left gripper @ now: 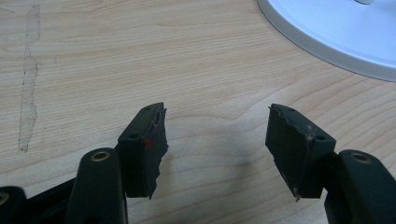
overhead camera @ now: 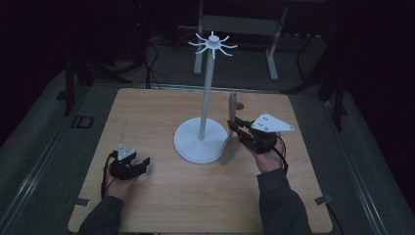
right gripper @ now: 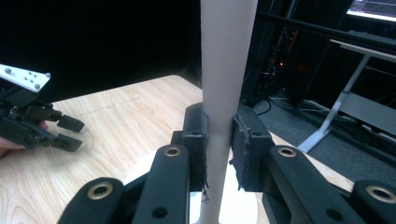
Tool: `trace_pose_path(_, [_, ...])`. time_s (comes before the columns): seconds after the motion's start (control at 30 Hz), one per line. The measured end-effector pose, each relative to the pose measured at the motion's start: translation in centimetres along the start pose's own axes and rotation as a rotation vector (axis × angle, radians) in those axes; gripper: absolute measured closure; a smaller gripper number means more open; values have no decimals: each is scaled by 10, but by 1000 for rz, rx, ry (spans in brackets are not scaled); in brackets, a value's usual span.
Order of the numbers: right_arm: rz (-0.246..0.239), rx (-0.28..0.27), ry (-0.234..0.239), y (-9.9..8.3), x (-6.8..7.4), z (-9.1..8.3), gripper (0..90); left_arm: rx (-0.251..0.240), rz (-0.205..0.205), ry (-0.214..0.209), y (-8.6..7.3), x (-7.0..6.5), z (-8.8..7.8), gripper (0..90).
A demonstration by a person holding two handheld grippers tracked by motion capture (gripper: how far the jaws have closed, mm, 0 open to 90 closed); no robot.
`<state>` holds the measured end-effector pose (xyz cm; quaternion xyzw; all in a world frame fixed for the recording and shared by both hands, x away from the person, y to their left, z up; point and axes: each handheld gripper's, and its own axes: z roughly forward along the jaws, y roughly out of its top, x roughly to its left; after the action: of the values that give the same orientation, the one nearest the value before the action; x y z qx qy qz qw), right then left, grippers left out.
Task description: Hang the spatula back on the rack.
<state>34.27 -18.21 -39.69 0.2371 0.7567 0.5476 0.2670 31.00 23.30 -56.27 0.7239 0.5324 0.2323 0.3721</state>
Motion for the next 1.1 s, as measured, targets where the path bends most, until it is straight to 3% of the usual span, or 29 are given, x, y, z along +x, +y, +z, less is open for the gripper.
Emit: trace_pose_path(1.1, [3, -34, -22, 27, -5, -1, 765, 4, 2, -2, 0, 0, 0, 382])
